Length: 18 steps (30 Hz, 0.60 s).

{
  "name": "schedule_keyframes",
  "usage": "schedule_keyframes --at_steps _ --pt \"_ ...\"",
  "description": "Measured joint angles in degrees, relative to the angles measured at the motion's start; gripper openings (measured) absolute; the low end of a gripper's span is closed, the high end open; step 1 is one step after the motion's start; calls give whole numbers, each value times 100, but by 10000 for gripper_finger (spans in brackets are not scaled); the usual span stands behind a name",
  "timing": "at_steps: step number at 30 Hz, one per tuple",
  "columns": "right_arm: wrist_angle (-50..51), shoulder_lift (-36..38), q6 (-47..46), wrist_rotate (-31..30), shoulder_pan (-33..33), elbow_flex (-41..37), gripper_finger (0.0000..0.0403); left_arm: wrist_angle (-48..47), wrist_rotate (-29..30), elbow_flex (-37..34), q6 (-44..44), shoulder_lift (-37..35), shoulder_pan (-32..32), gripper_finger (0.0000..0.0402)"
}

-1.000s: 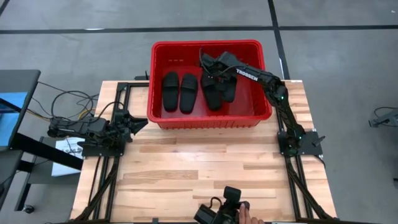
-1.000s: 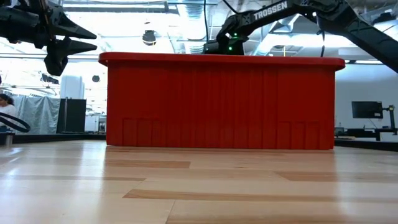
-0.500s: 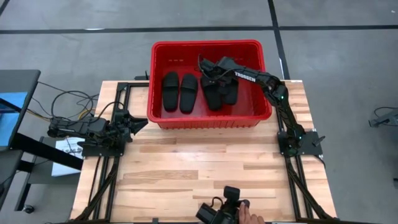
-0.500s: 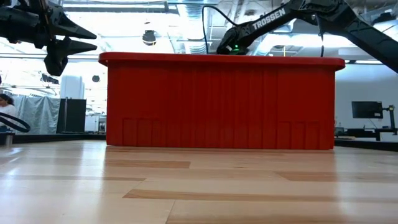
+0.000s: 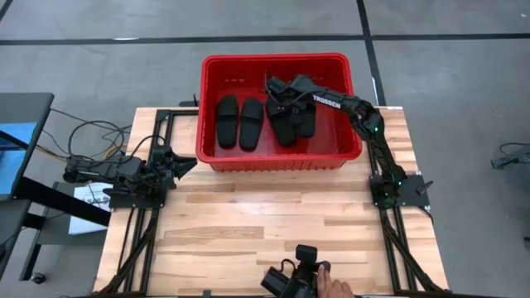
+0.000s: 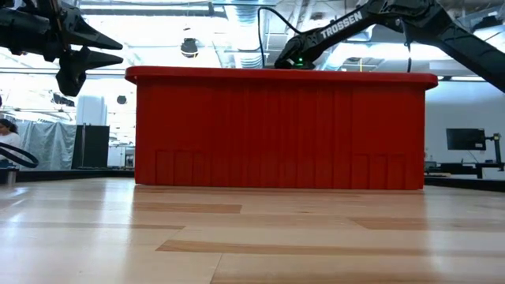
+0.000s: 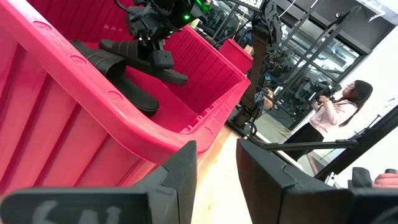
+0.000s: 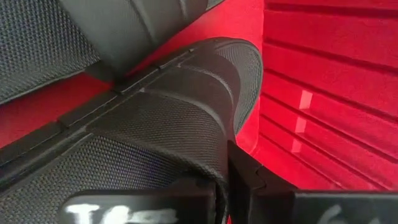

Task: Pick and place slides into bin
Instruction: Put the black slipper into the red bin

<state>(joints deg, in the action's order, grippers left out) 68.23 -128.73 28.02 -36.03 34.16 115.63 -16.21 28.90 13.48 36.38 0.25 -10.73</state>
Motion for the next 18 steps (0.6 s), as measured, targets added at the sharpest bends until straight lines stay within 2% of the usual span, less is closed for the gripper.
schedule_keyframes --at_steps 18 --pt "-92 4 102 125 87 -76 0 1 1 1 2 0 0 103"
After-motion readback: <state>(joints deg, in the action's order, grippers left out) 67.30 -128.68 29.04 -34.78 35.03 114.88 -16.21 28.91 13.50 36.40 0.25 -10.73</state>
